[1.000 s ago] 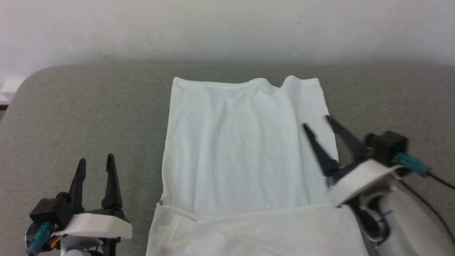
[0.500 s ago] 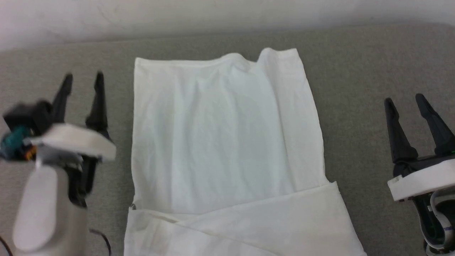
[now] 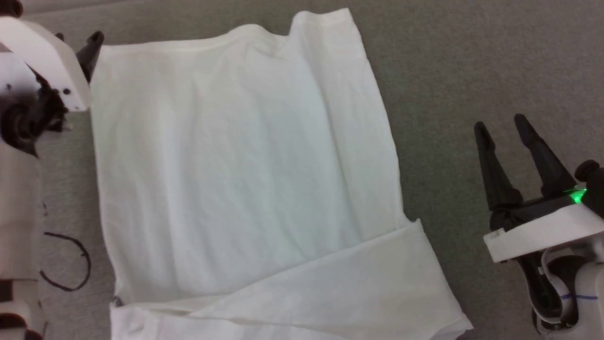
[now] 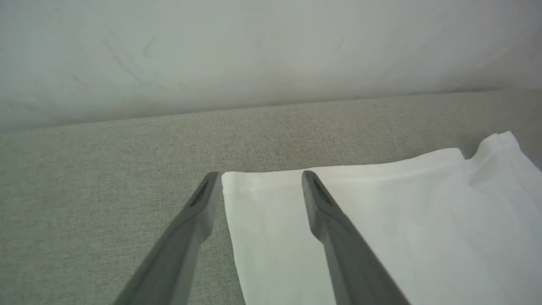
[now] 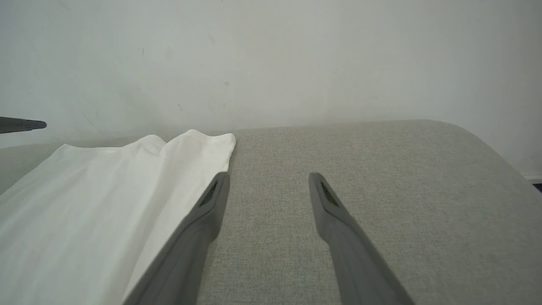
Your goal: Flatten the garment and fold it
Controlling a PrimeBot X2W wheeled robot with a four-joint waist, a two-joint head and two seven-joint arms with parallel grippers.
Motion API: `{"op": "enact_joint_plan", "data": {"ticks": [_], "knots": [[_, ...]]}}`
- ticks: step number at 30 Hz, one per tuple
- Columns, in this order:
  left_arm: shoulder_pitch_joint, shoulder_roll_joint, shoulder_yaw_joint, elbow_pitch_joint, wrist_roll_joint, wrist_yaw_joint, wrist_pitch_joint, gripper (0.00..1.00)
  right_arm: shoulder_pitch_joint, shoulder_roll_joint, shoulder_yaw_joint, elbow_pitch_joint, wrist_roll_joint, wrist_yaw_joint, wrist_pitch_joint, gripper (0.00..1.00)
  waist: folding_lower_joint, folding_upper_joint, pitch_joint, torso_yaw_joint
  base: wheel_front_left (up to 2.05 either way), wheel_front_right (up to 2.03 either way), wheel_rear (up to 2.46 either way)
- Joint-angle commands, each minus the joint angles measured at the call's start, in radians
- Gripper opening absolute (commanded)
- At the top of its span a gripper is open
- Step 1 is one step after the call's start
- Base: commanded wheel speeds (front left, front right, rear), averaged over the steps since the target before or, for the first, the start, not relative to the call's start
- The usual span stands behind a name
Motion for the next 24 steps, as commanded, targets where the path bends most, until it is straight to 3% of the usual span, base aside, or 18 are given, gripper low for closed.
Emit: {"op": "enact_joint_plan", "data": {"ticks": [1,9,12,13,14,15,16,20,24], "knots": [[-0.032,0.020,-0.008,0.027,-0.017,-0.006,0.048,1.00,-0.015,0.006,0.011,0.007,0.008,-0.001,-0.009,1.00,-0.0003,0.0000,0.080,-0.082,0.00,0.00,0.00],[-0.096,0.133,-0.013,0.113,-0.013,0.023,0.238,1.00,-0.032,0.016,0.060,0.038,0.042,-0.001,-0.033,1.00,-0.0003,0.0000,0.140,-0.149,0.00,0.00,0.00],[-0.079,0.150,-0.033,0.141,-0.003,0.037,0.320,1.00,-0.033,0.013,0.065,0.058,0.051,-0.001,-0.033,1.00,-0.0003,0.0000,0.144,-0.155,0.00,0.00,0.00],[-0.072,0.154,-0.042,0.147,0.001,0.042,0.350,0.87,-0.035,0.011,0.065,0.062,0.052,-0.001,-0.034,1.00,-0.0003,0.0000,0.144,-0.155,0.00,0.00,0.00],[-0.063,0.153,-0.049,0.154,0.001,0.048,0.383,0.50,-0.039,0.009,0.064,0.067,0.054,-0.001,-0.035,1.00,-0.0003,0.0000,0.143,-0.154,0.00,0.00,0.00],[-0.054,0.150,-0.055,0.161,-0.002,0.053,0.417,0.28,-0.044,0.007,0.064,0.071,0.057,-0.001,-0.034,1.00,-0.0003,0.0000,0.141,-0.152,0.00,0.00,0.00],[-0.046,0.145,-0.057,0.165,-0.008,0.059,0.447,0.00,-0.051,0.004,0.066,0.074,0.060,-0.001,-0.033,1.00,-0.0003,0.0000,0.139,-0.149,0.00,0.00,0.00],[-0.021,0.120,-0.055,0.147,-0.034,0.077,0.495,0.00,-0.109,-0.023,0.078,0.086,0.090,-0.001,-0.009,1.00,-0.0003,0.0000,0.127,-0.133,0.00,0.00,0.00],[-0.016,0.099,-0.050,0.103,-0.045,0.073,0.440,0.00,-0.234,-0.057,0.103,0.141,0.156,-0.001,0.051,1.00,-0.0003,0.0000,0.116,-0.098,0.00,0.00,0.00]]}}
